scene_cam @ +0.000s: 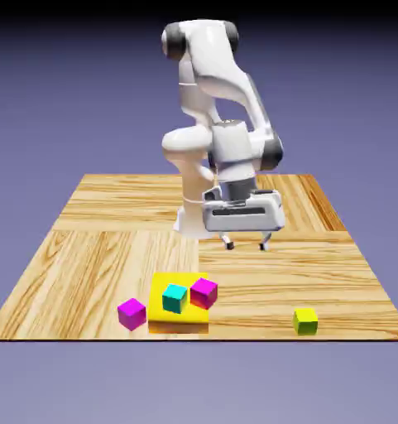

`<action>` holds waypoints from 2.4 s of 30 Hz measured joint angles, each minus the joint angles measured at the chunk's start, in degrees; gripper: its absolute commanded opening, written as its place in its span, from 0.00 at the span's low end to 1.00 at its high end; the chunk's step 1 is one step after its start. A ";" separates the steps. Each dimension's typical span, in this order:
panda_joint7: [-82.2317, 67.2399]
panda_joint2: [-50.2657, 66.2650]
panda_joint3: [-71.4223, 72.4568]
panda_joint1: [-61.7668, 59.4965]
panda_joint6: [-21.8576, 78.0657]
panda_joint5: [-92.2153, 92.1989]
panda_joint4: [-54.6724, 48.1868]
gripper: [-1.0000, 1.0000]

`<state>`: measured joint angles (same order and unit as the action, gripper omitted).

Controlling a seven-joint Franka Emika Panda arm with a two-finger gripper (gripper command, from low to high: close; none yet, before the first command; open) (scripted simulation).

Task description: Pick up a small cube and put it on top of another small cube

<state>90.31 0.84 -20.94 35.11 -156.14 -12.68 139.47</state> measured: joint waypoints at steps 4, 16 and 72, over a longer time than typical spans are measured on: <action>9.97 6.98 -4.36 6.68 3.72 -2.64 -4.48 0.50; 39.87 27.91 -17.45 27.88 14.88 -10.56 -17.94 0.50; 45.80 12.31 -51.49 33.68 21.29 9.91 -8.09 0.00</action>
<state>136.11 13.15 -72.43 68.80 -134.85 -2.77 131.38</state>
